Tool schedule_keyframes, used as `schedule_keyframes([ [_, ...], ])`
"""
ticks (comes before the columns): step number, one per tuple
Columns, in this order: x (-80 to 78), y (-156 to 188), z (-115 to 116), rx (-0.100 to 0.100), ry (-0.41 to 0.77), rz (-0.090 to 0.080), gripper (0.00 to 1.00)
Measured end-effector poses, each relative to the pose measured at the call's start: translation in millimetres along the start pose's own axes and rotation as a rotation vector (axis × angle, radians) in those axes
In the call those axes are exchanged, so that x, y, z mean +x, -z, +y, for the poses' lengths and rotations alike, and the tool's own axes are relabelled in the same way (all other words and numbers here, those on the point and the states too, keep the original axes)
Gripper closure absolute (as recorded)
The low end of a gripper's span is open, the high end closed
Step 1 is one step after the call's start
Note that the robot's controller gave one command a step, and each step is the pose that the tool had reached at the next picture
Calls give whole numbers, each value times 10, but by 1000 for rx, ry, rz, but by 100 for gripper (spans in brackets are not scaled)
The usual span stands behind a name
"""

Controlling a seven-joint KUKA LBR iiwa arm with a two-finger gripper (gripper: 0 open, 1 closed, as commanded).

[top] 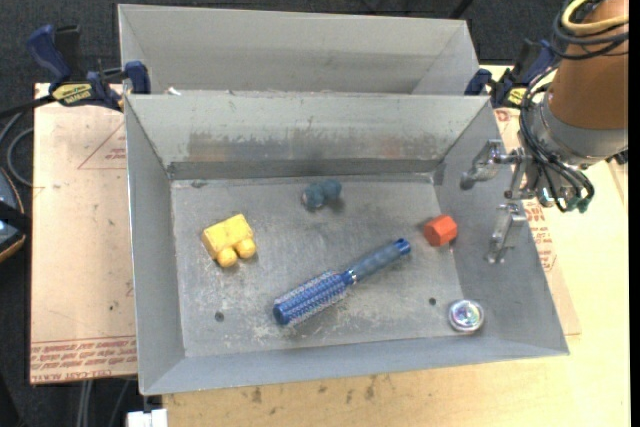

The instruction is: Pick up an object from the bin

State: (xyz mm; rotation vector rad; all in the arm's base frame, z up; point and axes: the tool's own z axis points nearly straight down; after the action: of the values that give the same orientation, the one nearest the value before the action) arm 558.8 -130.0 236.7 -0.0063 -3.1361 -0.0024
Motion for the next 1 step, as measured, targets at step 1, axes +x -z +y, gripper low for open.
schedule_keyframes([
  [1,480,-1413,-75,-1,-78,3,0],
])
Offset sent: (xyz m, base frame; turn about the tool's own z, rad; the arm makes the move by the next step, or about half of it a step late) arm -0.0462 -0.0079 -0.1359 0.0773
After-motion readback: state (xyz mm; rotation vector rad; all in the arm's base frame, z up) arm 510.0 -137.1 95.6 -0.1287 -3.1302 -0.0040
